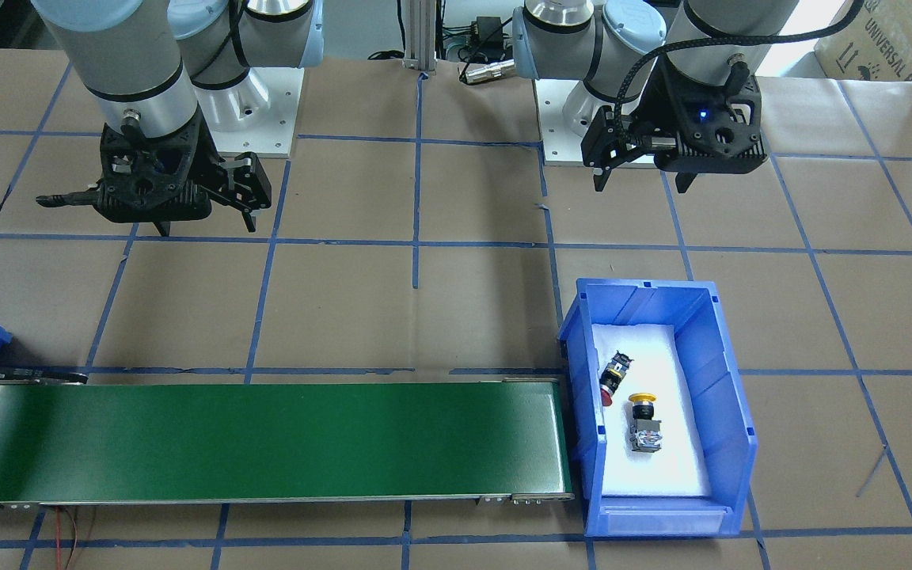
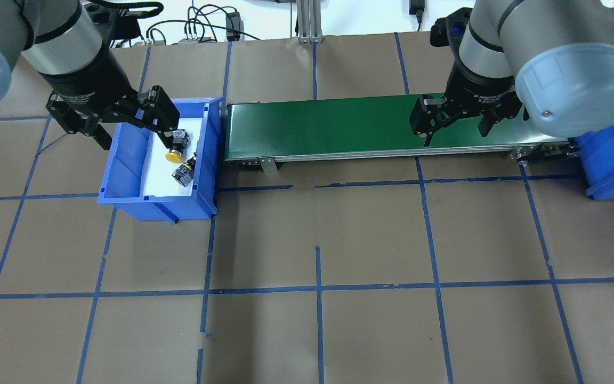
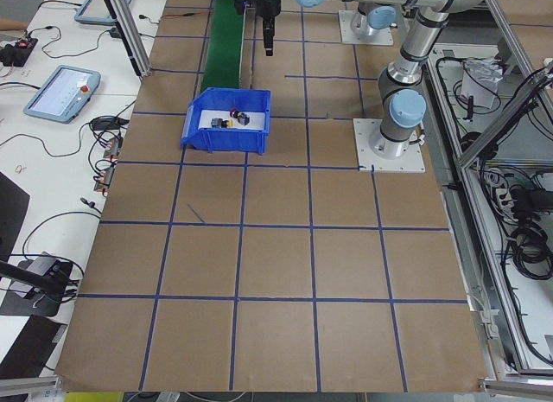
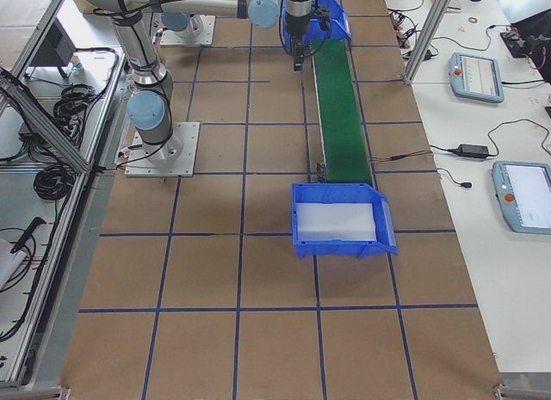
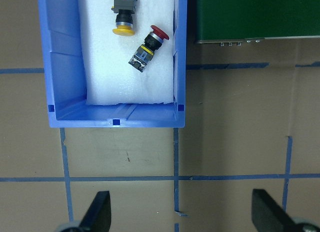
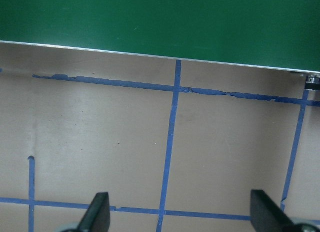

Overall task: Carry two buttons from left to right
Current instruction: 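Move the left gripper over the blue bin above the buttons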

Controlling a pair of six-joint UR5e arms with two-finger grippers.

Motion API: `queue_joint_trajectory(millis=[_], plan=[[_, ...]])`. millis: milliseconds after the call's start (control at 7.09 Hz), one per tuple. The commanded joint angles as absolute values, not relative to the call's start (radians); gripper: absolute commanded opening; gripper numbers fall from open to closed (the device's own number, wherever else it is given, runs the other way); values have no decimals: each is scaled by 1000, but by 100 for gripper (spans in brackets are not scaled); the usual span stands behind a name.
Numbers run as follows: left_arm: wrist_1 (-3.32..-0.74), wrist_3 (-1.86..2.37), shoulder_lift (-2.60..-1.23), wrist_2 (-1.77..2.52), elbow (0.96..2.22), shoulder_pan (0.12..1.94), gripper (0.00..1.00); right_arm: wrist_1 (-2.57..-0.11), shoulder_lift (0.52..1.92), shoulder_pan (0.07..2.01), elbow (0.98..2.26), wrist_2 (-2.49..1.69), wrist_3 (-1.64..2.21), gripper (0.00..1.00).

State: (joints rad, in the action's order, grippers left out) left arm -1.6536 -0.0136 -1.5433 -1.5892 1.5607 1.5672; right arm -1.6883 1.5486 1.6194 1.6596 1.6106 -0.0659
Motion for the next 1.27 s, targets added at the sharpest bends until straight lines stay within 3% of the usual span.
queue_joint_trajectory(millis=[0, 1128], plan=[[-1654, -14, -1543, -1588, 1562, 1571, 100, -1689, 1548, 1618, 1660, 1612, -66, 100], [-1583, -104, -1601, -1583, 1542, 1545, 100, -1687, 1548, 1621, 1660, 1608, -66, 100]])
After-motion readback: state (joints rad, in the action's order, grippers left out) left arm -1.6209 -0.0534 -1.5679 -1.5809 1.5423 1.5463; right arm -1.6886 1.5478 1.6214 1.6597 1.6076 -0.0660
